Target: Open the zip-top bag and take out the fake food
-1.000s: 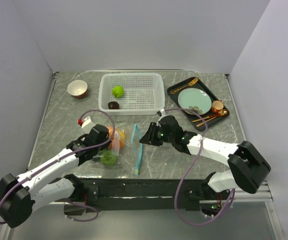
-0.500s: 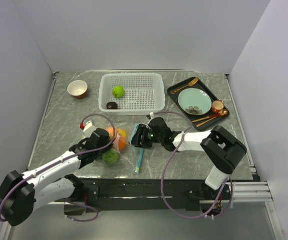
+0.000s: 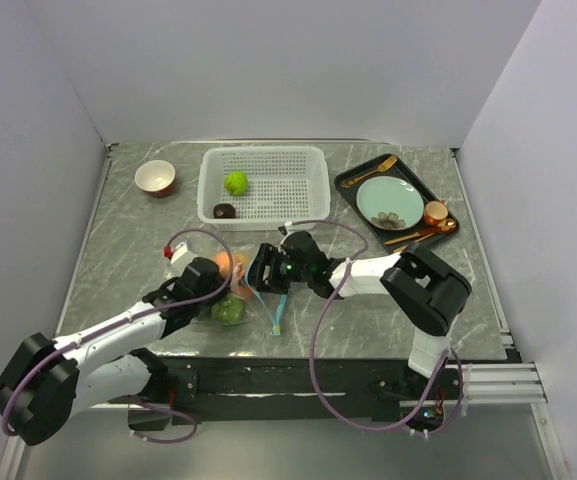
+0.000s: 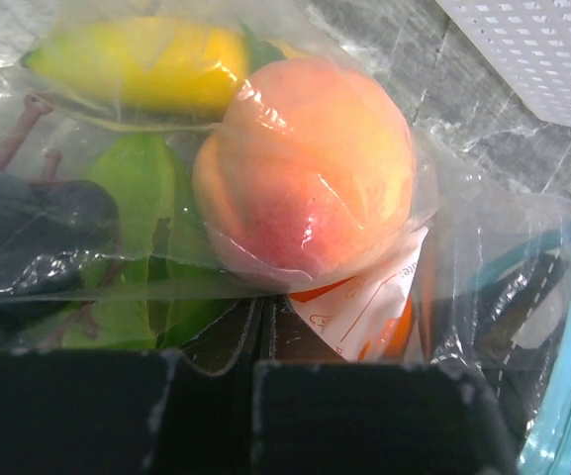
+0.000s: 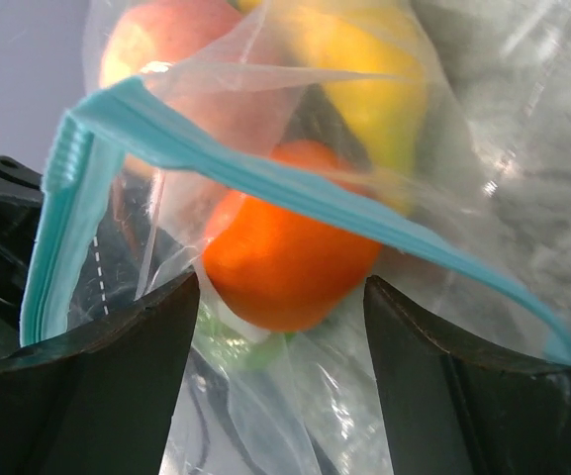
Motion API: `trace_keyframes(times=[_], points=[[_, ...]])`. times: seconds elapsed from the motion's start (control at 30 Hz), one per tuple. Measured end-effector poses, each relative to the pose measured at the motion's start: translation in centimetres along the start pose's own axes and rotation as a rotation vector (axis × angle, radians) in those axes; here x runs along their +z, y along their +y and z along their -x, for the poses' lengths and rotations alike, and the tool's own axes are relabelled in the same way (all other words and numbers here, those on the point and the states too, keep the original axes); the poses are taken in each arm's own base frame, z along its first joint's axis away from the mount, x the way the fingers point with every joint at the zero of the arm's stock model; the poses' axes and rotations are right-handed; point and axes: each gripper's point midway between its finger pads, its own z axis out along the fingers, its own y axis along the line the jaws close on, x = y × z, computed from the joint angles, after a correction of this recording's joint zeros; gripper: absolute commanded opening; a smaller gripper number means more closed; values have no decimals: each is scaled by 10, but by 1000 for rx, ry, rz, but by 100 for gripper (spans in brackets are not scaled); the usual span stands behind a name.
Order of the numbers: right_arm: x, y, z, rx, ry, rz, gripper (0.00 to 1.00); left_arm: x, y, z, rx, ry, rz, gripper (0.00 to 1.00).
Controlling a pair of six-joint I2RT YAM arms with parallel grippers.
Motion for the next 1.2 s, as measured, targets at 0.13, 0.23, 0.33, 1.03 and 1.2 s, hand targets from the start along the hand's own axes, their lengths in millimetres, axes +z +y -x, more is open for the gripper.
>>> trace_keyframes(times=[0.13,0.23,0.33,1.03,1.2], points=[[6,2,1,-1,1,-7,78,2,-2,-2,-2,1,-14,1],[11,0,-1,-3,8,-25,80,3,-4,-5,5,4,-20,1],[15,-2,-2,-11,11,-51,81,3,-6,-8,17,2,-26,1],[4,1,6,-77,-51,-107,60,-2,7,-13,-88,-12,4,1],[-9,-2,7,-96,-67,-137,60,-3,6,-16,-94,-4,3,1]])
